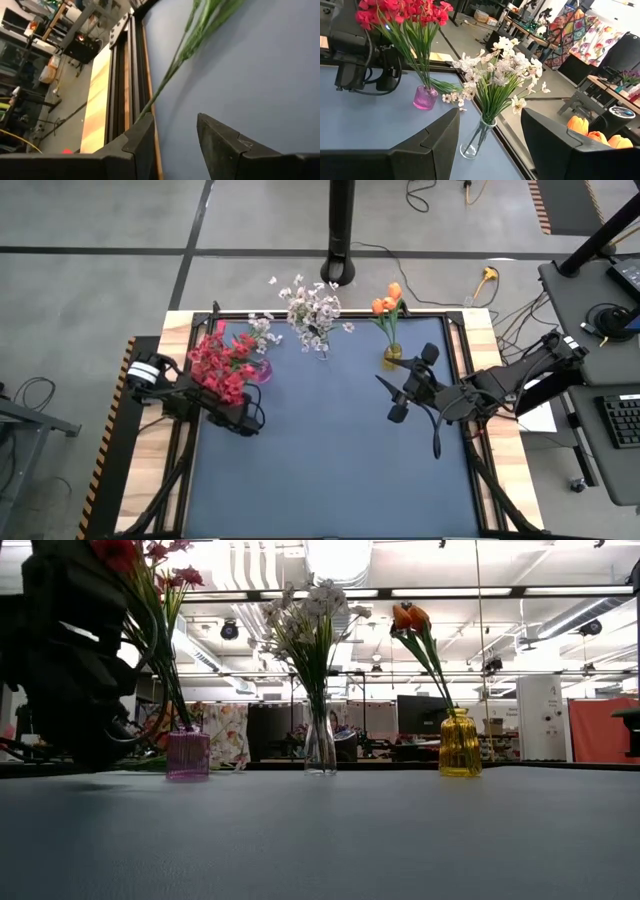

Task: Sort flowers into vase by color
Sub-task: Adjust the purple vase

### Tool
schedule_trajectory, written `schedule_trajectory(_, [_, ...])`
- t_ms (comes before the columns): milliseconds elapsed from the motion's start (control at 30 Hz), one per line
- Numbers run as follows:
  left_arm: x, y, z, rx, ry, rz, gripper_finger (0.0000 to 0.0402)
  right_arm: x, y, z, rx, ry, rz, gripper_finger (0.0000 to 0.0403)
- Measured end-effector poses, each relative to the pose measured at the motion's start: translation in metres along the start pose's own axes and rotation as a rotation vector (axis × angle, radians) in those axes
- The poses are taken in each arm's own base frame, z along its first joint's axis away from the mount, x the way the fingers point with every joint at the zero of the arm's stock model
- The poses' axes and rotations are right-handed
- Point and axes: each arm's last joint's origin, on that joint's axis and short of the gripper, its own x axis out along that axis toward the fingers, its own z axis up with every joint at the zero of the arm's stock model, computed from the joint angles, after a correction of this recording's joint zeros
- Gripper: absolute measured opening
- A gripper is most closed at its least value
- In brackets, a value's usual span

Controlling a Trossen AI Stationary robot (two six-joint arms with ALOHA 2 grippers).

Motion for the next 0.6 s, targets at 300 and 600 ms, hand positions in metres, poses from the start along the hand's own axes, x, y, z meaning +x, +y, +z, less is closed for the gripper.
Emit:
schedule_trajectory(300, [-0.0044,-0.0003,-0.0045,0.041,-0.003,-0.023,0.0132,0.0001,0.0001,-0.0004,-0.002,0.003,0.000,0.0206])
schedule_trajectory(600, [-0.0081,-0.0020,-0.0049,0.099,0.047,-0.036,0.0132,0.0000,0.0000,-0.0004,0.002,0.002,0.000,0.0206])
